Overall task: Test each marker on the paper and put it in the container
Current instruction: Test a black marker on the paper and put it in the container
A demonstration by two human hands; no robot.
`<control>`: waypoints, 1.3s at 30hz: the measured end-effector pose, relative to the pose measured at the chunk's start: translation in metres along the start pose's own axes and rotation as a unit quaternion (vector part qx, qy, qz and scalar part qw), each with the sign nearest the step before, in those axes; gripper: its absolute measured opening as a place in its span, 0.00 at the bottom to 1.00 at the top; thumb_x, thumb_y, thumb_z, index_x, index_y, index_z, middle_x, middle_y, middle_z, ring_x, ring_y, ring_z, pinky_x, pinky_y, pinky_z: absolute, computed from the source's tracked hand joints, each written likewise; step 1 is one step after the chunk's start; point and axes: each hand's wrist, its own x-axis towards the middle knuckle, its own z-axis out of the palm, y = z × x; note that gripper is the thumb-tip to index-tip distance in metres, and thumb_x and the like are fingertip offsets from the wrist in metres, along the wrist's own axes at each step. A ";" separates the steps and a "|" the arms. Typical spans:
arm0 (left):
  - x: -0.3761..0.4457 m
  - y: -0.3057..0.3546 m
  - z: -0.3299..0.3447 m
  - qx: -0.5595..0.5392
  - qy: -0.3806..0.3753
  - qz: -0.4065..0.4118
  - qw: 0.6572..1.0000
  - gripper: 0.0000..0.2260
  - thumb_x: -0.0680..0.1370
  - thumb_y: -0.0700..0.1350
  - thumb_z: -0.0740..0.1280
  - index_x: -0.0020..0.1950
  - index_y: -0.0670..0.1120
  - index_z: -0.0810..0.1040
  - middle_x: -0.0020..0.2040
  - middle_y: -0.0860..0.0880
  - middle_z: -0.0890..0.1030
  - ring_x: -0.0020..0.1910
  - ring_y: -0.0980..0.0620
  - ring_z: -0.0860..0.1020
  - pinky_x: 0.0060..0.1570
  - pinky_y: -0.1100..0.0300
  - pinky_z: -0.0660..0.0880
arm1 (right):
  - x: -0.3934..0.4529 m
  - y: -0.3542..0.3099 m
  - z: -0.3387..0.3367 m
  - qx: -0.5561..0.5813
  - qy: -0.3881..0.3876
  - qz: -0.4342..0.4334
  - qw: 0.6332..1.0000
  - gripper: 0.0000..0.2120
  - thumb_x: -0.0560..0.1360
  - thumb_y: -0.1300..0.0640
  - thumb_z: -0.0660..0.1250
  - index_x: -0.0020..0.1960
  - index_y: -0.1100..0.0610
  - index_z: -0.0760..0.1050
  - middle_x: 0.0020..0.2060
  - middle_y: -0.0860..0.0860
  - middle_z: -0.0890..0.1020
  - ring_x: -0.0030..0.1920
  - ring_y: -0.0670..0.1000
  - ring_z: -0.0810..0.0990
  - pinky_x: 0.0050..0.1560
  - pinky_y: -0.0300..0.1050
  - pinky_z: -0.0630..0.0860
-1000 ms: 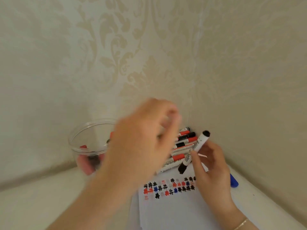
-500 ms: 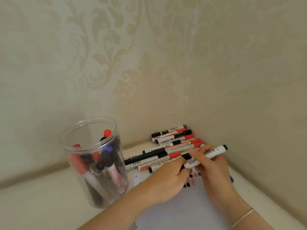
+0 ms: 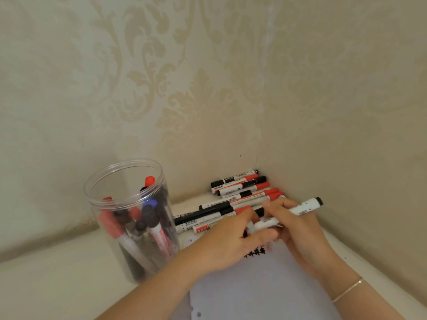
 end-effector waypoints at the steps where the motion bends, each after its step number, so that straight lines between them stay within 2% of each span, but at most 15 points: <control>1: -0.001 0.000 -0.003 0.038 0.005 -0.022 0.999 0.25 0.72 0.70 0.59 0.56 0.52 0.69 0.39 0.53 0.80 0.31 0.61 0.73 0.33 0.61 0.71 | 0.001 0.000 -0.003 0.024 0.036 -0.011 0.999 0.12 0.73 0.60 0.67 0.33 0.64 0.71 0.25 0.57 0.75 0.23 0.54 0.70 0.22 0.43 0.67; 4: -0.003 -0.003 -0.010 0.134 -0.005 -0.063 0.989 0.28 0.67 0.73 0.61 0.58 0.56 0.63 0.37 0.53 0.76 0.30 0.59 0.71 0.30 0.61 0.66 | 0.003 0.002 -0.015 0.041 0.120 -0.029 0.992 0.11 0.76 0.58 0.65 0.37 0.63 0.75 0.30 0.56 0.79 0.25 0.54 0.75 0.26 0.45 0.74; 7: -0.006 -0.001 -0.011 0.190 -0.068 -0.056 0.978 0.28 0.67 0.71 0.66 0.61 0.60 0.64 0.37 0.57 0.72 0.35 0.59 0.70 0.32 0.61 0.65 | 0.004 0.007 -0.020 -0.014 0.108 0.009 0.994 0.07 0.73 0.59 0.70 0.38 0.62 0.77 0.31 0.55 0.81 0.31 0.54 0.79 0.35 0.45 0.78; 10: -0.008 0.000 -0.005 0.215 -0.113 -0.044 0.969 0.32 0.67 0.70 0.68 0.68 0.65 0.63 0.39 0.58 0.73 0.40 0.57 0.69 0.33 0.64 0.62 | 0.004 0.012 -0.018 -0.109 0.086 0.042 0.989 0.12 0.70 0.64 0.73 0.34 0.59 0.70 0.23 0.53 0.75 0.25 0.50 0.72 0.28 0.40 0.71; 13: -0.007 -0.002 -0.001 0.208 -0.113 -0.046 0.970 0.34 0.67 0.70 0.68 0.70 0.66 0.62 0.46 0.56 0.78 0.45 0.57 0.71 0.37 0.64 0.64 | 0.006 0.018 -0.018 -0.179 0.115 0.053 0.976 0.12 0.71 0.66 0.70 0.34 0.60 0.68 0.21 0.57 0.75 0.20 0.49 0.70 0.23 0.40 0.68; 17: -0.006 -0.007 0.000 0.194 -0.108 -0.044 0.974 0.35 0.66 0.70 0.68 0.70 0.66 0.62 0.57 0.56 0.79 0.55 0.54 0.75 0.44 0.61 0.67 | 0.011 0.025 -0.018 -0.262 0.177 0.038 0.948 0.13 0.69 0.66 0.67 0.32 0.59 0.65 0.24 0.53 0.68 0.24 0.49 0.65 0.25 0.39 0.64; 22: -0.005 -0.010 0.002 0.193 -0.104 -0.040 0.975 0.35 0.66 0.70 0.69 0.70 0.66 0.62 0.58 0.56 0.79 0.56 0.54 0.75 0.44 0.61 0.68 | 0.012 0.030 -0.018 -0.288 0.180 0.030 0.940 0.16 0.69 0.66 0.68 0.30 0.58 0.63 0.24 0.52 0.69 0.23 0.49 0.66 0.23 0.38 0.63; 25: -0.004 -0.012 0.003 0.195 -0.105 -0.038 0.974 0.36 0.66 0.71 0.68 0.71 0.66 0.61 0.62 0.57 0.77 0.59 0.54 0.75 0.53 0.59 0.73 | 0.012 0.032 -0.017 -0.318 0.168 0.023 0.933 0.10 0.69 0.66 0.68 0.33 0.61 0.68 0.24 0.52 0.69 0.24 0.48 0.65 0.23 0.38 0.63; 28: -0.004 -0.014 0.003 0.188 -0.109 -0.042 0.975 0.36 0.65 0.71 0.68 0.70 0.67 0.61 0.63 0.58 0.77 0.60 0.54 0.75 0.56 0.57 0.74 | 0.012 0.033 -0.017 -0.340 0.169 0.008 0.925 0.15 0.70 0.66 0.67 0.31 0.59 0.63 0.24 0.52 0.68 0.24 0.48 0.63 0.20 0.36 0.60; 30: -0.004 -0.014 0.003 0.187 -0.110 -0.041 0.975 0.36 0.66 0.71 0.68 0.71 0.67 0.61 0.64 0.57 0.76 0.60 0.54 0.75 0.57 0.56 0.74 | 0.011 0.032 -0.018 -0.341 0.173 0.006 0.924 0.17 0.70 0.66 0.66 0.30 0.57 0.61 0.24 0.52 0.67 0.24 0.48 0.63 0.21 0.36 0.60; 34: -0.004 -0.015 0.003 0.187 -0.108 -0.034 0.976 0.35 0.66 0.70 0.68 0.71 0.66 0.61 0.63 0.57 0.76 0.60 0.54 0.75 0.55 0.58 0.73 | 0.011 0.031 -0.019 -0.307 0.166 0.033 0.936 0.16 0.69 0.67 0.68 0.30 0.57 0.63 0.24 0.52 0.68 0.25 0.49 0.65 0.25 0.39 0.63; 39: -0.004 -0.017 0.003 0.185 -0.112 -0.034 0.976 0.36 0.66 0.71 0.68 0.71 0.66 0.60 0.65 0.57 0.76 0.61 0.54 0.74 0.59 0.55 0.73 | 0.010 0.034 -0.016 -0.343 0.161 0.003 0.926 0.16 0.71 0.66 0.66 0.30 0.58 0.62 0.25 0.53 0.66 0.25 0.49 0.63 0.19 0.33 0.59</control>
